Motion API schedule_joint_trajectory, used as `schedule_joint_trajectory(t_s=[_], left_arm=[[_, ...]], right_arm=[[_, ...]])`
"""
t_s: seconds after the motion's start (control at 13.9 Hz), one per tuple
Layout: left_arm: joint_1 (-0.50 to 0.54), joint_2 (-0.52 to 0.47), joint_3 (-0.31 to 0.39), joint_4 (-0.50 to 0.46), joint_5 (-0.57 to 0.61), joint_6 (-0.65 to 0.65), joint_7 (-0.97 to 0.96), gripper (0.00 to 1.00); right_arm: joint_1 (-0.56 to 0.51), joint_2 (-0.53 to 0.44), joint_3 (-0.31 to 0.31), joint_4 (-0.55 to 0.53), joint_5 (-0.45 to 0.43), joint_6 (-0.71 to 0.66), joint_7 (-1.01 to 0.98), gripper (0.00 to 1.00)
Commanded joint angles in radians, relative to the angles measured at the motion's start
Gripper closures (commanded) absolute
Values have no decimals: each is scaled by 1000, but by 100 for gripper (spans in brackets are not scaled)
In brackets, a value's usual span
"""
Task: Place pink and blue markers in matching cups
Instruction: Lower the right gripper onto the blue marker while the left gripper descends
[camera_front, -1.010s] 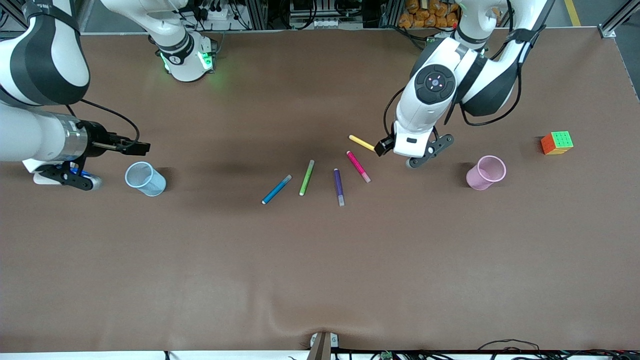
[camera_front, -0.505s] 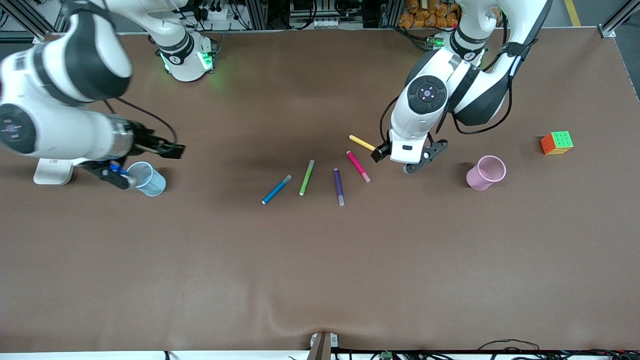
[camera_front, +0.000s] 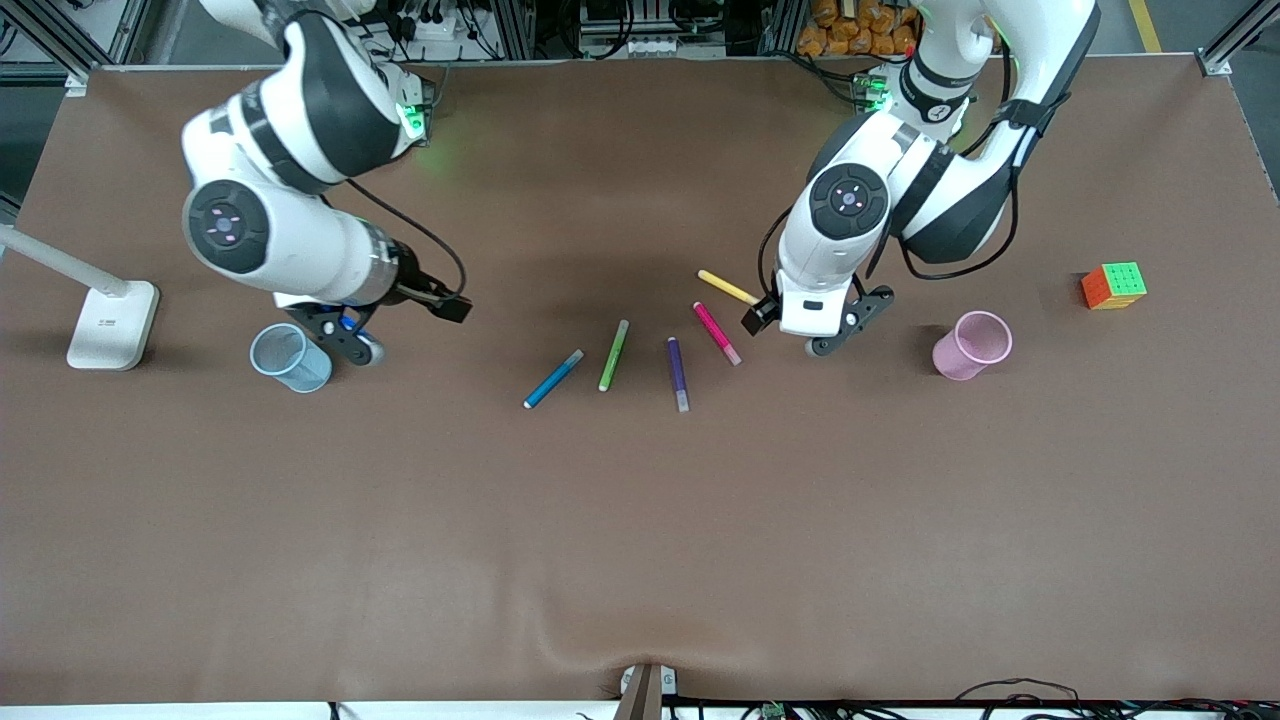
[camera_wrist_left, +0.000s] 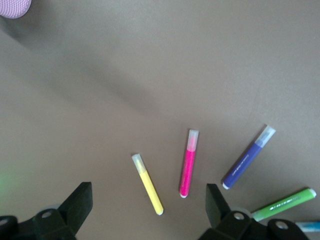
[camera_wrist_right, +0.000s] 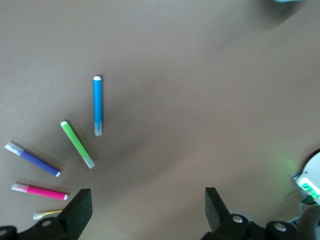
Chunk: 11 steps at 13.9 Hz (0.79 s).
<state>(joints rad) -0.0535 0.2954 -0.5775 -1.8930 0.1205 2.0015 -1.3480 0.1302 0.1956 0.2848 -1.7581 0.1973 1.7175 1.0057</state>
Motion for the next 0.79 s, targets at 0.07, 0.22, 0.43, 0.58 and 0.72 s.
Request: schedule_joint_trajectory(t_s=[0.07,0.22,0.43,0.58,0.72], left_arm=[[-25,53,-4,48,50,-3,-56,0],[-26,60,-4,54,56,-3,-71,0],[-22,68,-4,61,67,-4,-79,0],[-17,65,1,57,73,-7,-155,0],[-23,67,-2,54,148,-18,-239,0]], right_arm=[[2,-10,46,-72,10,117,91,0],[8,7,71,-74,8,160,152,0],[26,51,73,-106,4,279,182,0],[43,77,73,-150,-1,399,183,0],[61,111,73,-181,-1,496,185,0]])
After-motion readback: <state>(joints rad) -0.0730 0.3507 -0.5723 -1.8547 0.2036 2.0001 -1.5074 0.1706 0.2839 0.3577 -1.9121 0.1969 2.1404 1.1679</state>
